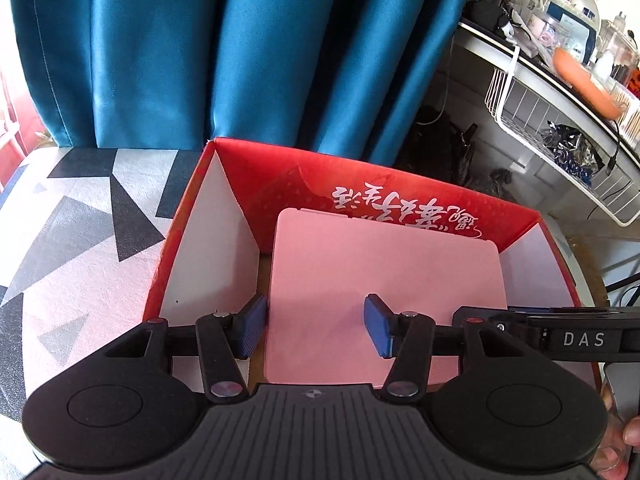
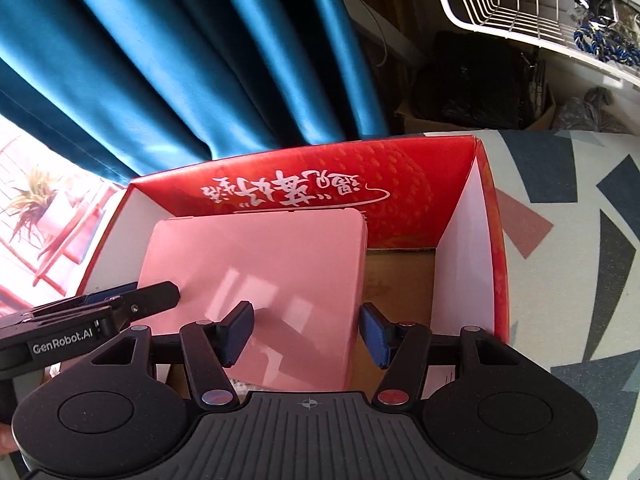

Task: Organize rigid objects
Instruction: 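Lower the pink-lidded case into the red box with the left gripper, then open the left gripper to release the pink case in the box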

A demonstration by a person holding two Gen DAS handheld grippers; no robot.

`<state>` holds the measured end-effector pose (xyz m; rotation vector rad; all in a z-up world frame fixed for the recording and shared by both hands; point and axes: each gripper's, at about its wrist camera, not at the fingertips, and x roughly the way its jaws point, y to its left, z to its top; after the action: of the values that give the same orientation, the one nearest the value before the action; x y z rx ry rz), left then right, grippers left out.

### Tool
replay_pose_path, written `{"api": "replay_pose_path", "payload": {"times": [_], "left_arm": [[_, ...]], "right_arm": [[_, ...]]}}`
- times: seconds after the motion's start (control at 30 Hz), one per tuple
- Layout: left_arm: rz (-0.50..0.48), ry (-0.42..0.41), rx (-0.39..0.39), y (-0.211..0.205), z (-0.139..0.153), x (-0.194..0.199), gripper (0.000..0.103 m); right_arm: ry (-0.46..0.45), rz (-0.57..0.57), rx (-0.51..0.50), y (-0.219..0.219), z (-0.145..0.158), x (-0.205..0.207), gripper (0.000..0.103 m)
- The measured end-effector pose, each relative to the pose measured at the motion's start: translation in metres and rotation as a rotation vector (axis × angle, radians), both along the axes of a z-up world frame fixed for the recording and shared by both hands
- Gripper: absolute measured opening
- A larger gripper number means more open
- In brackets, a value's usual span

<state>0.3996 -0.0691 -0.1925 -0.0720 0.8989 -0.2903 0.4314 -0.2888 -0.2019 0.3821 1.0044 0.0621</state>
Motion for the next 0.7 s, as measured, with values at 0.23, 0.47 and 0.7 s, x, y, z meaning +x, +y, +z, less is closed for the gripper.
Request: {"api": "replay_pose_path", "payload": {"times": [0.23,0.47,0.7], "left_arm": [[-0.009,-0.013,0.029,-0.006,-0.003,0.003,0.056],[-0.027,-0.026,0.020,-0.004,-0.003,0.001,0.055],[-0.054,-0.051,-0.001,-0.001,0.005,-0.008,0.054]], "right_arm": [[0.019,-0.005,-0.041,0.004,-0.005,0.007,0.055],[0.025,-0.004,-0.057,0.005,-0.006,0.007,0.055],[0.013,-0.008,-0.083,0.009,-0.003,0.005,0.057]]}}
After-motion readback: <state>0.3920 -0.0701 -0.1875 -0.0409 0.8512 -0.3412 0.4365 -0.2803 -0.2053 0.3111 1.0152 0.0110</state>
